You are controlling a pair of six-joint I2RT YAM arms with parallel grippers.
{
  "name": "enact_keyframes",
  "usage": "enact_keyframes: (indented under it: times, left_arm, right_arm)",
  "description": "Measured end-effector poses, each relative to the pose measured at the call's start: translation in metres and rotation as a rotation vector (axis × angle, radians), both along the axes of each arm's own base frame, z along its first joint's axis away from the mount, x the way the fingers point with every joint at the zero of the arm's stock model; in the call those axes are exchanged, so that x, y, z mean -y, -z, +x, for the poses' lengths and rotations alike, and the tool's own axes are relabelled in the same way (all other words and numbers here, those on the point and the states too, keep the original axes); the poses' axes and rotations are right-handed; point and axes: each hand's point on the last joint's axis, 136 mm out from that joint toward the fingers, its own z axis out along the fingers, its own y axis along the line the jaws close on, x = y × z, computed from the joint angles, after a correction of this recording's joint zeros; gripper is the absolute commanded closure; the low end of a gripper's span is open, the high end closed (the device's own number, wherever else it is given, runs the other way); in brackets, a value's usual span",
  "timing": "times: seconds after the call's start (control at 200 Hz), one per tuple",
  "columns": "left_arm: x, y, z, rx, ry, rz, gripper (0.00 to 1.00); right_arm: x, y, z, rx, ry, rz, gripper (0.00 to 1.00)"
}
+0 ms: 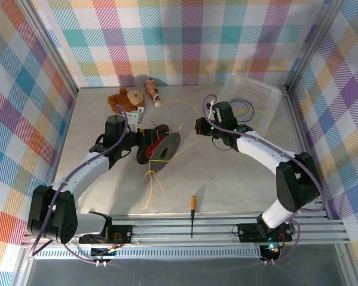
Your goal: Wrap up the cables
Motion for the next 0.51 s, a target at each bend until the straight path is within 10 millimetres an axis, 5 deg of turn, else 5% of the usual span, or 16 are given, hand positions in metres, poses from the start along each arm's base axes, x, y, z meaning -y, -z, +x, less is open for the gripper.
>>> enact_keyframes:
  times: [0.085, 0.32, 0.505]
  left_arm:
    - [0.0003, 0.0026, -0.0021, -0.011, 0.008, 0.005, 0.42]
    - [0.0021, 0.0008, -0.0014, -0.003, 0.022, 0.015, 1.00]
    - [0.0028, 0.0100, -0.0053, -0.049, 0.023, 0.040, 1.00]
  right_arm:
    - [0.0001, 0.0017, 0.0003, -0.003, 0.001, -0.003, 1.00]
    - [-0.0014, 0.0036, 0.0042, -0.012, 0.004, -0.011, 1.00]
    - [-0.0036, 0.0067, 0.0079, -0.018, 0.001, -0.022, 1.00]
